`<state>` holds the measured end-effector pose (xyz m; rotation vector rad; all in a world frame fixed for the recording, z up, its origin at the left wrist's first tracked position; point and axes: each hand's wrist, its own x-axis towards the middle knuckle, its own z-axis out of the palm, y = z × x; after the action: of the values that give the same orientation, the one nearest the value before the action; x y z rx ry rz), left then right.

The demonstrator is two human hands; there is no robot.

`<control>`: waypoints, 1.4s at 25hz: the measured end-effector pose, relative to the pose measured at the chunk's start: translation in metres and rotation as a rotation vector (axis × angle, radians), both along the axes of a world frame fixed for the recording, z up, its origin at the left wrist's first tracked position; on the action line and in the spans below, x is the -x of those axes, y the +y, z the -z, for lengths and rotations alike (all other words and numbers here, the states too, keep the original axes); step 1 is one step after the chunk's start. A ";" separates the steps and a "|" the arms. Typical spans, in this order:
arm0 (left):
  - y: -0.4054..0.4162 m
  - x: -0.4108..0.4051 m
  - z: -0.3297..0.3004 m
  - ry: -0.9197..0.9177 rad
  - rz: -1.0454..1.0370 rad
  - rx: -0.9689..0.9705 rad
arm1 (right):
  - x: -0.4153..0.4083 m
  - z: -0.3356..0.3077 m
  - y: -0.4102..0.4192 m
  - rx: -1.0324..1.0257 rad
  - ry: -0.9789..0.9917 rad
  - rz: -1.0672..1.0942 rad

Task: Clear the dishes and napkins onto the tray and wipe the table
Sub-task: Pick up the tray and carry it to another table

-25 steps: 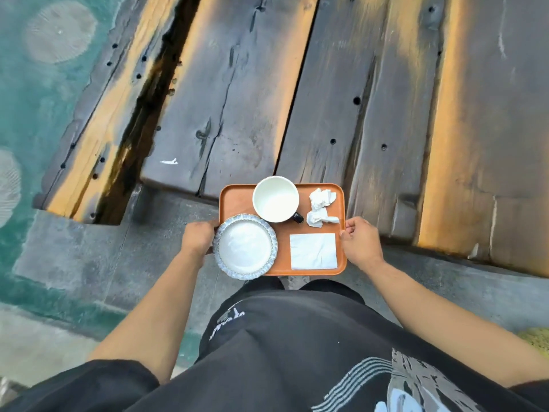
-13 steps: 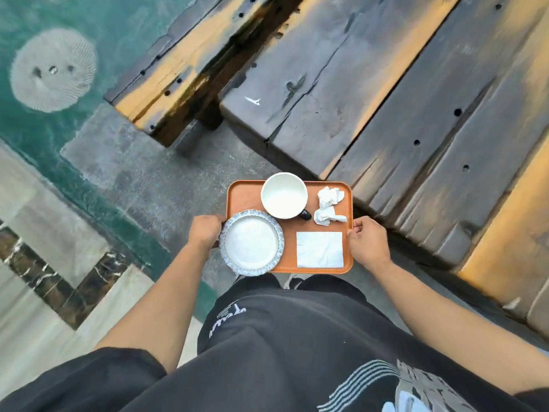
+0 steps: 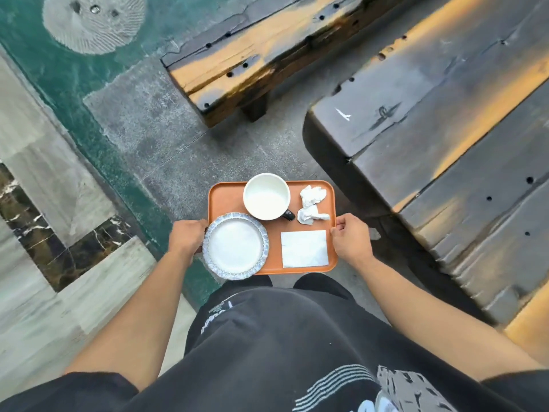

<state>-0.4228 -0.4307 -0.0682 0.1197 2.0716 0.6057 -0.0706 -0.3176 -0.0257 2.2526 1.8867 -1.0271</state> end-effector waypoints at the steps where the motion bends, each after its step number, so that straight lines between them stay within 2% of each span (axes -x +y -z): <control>1: -0.005 0.020 -0.001 0.009 -0.032 0.006 | 0.024 0.001 0.003 0.003 -0.001 -0.031; 9: -0.030 0.150 -0.004 0.001 -0.236 0.003 | 0.181 0.013 0.050 0.007 0.044 -0.239; 14: -0.016 0.213 -0.002 0.017 -0.382 0.015 | 0.268 0.016 0.103 0.027 0.048 -0.349; 19: 0.027 0.271 -0.012 0.020 -0.489 -0.007 | 0.353 0.021 0.168 0.053 0.085 -0.450; 25: 0.086 0.357 -0.025 0.077 -0.572 0.070 | 0.459 0.007 0.259 0.051 0.139 -0.535; 29: 0.140 0.415 -0.043 0.097 -0.577 0.051 | 0.526 -0.004 0.319 0.058 0.156 -0.577; 35: 0.213 0.527 -0.035 0.068 -0.568 0.005 | 0.631 -0.003 0.384 0.065 0.148 -0.561</control>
<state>-0.9495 -0.2181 -0.0329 -0.4728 2.1746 0.9446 -0.7012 0.0667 -0.0229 1.4941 2.3008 -1.1457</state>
